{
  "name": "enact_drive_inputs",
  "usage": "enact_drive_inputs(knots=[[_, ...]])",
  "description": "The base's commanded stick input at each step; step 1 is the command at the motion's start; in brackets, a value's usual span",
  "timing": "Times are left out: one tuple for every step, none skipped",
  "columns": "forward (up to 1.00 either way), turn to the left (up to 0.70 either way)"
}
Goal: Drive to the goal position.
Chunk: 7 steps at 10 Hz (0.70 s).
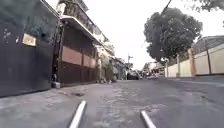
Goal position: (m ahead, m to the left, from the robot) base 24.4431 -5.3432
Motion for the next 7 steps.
enact_drive_inputs(knots=[[1.0, 0.0], [1.0, -0.1], [1.0, -0.24], [1.0, -0.39], [1.0, -0.4], [1.0, -0.2], [1.0, 0.0]])
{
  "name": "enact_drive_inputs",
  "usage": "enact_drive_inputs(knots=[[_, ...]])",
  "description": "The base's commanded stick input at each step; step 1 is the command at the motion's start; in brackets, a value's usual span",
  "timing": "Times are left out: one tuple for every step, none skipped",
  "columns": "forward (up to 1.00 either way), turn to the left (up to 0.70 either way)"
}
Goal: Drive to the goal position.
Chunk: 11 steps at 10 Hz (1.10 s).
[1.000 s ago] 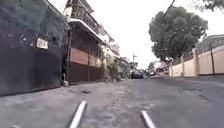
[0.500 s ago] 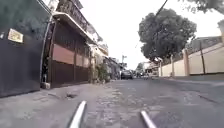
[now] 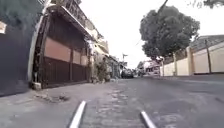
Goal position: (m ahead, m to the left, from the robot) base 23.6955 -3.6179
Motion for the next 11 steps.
enact_drive_inputs(knots=[[1.0, 0.0], [1.0, 0.0], [1.0, 0.0], [1.0, 0.0], [1.0, 0.0], [1.0, 0.0], [1.0, -0.24], [1.0, -0.33], [1.0, -0.16], [1.0, 0.0], [0.91, 0.0]])
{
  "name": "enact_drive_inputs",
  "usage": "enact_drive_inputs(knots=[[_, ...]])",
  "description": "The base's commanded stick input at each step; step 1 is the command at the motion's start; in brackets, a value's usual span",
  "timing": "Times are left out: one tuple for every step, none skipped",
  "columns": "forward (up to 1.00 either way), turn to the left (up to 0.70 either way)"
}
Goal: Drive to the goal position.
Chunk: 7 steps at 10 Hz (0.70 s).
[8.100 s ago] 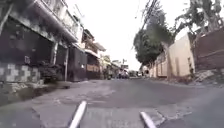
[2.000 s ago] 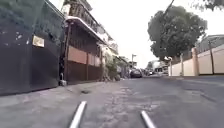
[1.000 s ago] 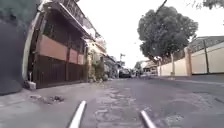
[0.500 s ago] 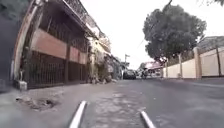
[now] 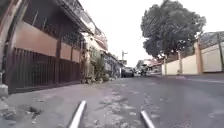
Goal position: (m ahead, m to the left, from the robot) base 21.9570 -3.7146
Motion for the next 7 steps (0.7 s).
enact_drive_inputs(knots=[[0.71, 0.0], [0.51, 0.0], [0.31, 0.0], [0.11, 0.0], [0.0, 0.0], [0.0, 0.0], [0.0, 0.0]])
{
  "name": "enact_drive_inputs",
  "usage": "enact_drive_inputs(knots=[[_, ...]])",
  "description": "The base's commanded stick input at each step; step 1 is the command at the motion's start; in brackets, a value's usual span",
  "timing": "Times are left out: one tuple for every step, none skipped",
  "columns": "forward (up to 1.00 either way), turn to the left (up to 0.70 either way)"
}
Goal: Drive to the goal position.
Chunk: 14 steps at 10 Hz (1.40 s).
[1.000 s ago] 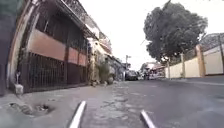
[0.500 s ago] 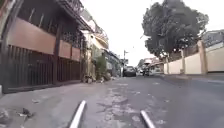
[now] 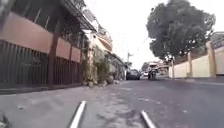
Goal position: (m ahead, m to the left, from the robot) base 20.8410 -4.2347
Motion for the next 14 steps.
enact_drive_inputs(knots=[[0.0, 0.0], [0.0, 0.0], [0.0, 0.0], [0.0, 0.0], [0.0, 0.0], [0.28, 0.0], [0.71, 0.0], [1.0, 0.0], [1.0, 0.0], [1.0, 0.0], [1.0, 0.0], [1.0, 0.0], [1.0, 0.0], [1.0, 0.0]])
